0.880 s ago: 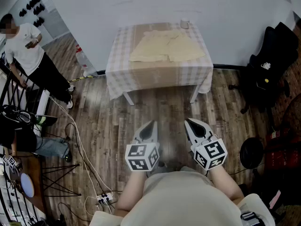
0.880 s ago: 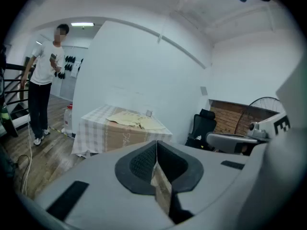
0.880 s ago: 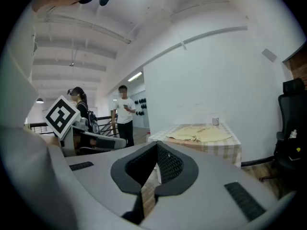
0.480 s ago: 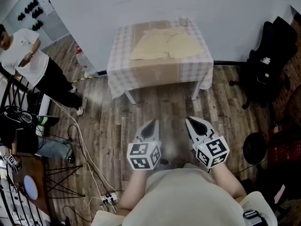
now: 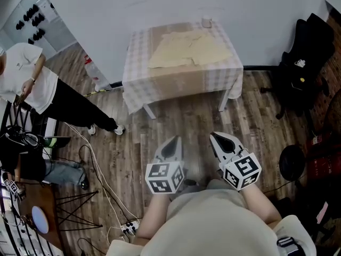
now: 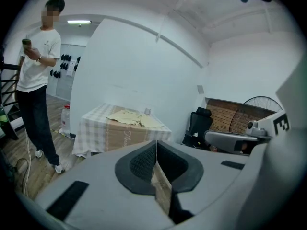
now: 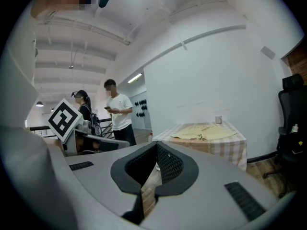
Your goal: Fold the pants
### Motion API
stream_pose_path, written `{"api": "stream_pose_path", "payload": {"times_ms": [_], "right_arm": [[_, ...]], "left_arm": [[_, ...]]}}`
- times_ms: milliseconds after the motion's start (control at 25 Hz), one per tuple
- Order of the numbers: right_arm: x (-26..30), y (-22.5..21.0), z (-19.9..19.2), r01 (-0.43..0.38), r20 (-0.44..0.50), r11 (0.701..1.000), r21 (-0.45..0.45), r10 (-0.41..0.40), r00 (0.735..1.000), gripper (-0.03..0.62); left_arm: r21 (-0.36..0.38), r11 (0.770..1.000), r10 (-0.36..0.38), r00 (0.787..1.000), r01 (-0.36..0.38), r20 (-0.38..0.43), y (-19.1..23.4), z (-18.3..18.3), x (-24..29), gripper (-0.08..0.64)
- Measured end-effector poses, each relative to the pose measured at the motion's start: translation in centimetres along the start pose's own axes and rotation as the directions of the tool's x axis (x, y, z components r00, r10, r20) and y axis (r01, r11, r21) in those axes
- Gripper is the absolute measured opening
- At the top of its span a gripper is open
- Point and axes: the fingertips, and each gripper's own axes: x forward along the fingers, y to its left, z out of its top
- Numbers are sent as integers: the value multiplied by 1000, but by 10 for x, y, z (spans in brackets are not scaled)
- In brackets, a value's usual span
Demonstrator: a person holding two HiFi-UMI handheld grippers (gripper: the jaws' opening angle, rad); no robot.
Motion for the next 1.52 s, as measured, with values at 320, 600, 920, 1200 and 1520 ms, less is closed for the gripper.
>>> {"api": "stream_pose_path", "payload": {"times_ms": [320,600,920,1200,1520], "right_arm": [[11,-5,-3,37,-13,999,-6,-37,999,0],[43,-32,3,12,-18,1000,-12,-13,1000,0],[101,-79,28,-34,-20,998,-55,33,999,-1],[148,-126,53,-84,-21,993,-79,83,996,0],[190,-185,74,-134,-22,988,-82,132,991,0]], "left_arm": [[8,1000,-7,1000,7,-28,13,1,11,6],[0,1000,22,999,-22,-25,29,14,45,6],[-21,998,65,998,-65,-10,49,46,105,6],[-45,992,118,993,-117,15,61,80,157,6],[-65,983,176,984,-174,25,67,108,214,6]]}}
